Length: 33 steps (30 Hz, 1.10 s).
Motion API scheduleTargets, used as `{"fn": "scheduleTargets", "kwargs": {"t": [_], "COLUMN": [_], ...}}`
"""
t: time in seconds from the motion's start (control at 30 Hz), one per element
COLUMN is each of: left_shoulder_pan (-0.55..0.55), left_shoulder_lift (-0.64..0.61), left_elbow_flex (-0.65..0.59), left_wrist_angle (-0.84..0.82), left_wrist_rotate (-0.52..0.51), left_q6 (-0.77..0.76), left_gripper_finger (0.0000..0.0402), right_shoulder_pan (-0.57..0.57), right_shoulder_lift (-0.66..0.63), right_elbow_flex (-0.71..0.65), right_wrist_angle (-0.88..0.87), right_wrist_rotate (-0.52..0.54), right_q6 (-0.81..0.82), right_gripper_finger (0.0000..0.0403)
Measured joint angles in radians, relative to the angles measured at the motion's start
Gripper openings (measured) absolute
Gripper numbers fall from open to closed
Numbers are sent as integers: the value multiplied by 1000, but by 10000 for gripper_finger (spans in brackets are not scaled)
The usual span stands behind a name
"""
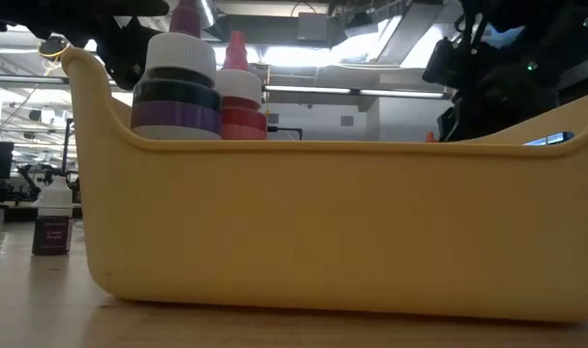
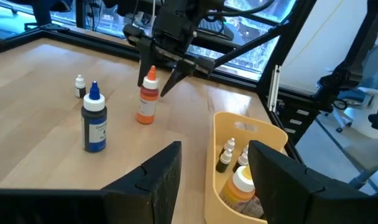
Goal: Pick & Place food coloring
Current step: Put the big orange food coloring bottle into the yellow bin
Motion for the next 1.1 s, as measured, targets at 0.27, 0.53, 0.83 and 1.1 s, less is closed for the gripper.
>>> {"fn": "scheduleTargets", "kwargs": {"t": [0.27, 0.53, 0.83, 1.1], "left_shoulder_pan": [0, 0, 0, 0], "left_shoulder_lift": [0, 0, 0, 0], "left_elbow_flex": [0, 0, 0, 0], "left_wrist_angle": [0, 0, -1, -3], "left_wrist_rotate": [-1, -1, -1, -1], "left_q6": [1, 1, 18, 17], "left_gripper_finger": [179, 182, 178, 182], "right_shoulder_pan": [0, 0, 80, 208], "right_shoulder_lift": [9, 9, 14, 180], "right_elbow_flex": [0, 59, 366, 510], "right_wrist_angle": [5, -10, -143, -127], "right_wrist_rotate": [1, 0, 1, 1], "right_q6": [-19, -34, -136, -100], "right_gripper_finger": [145, 145, 145, 145]}}
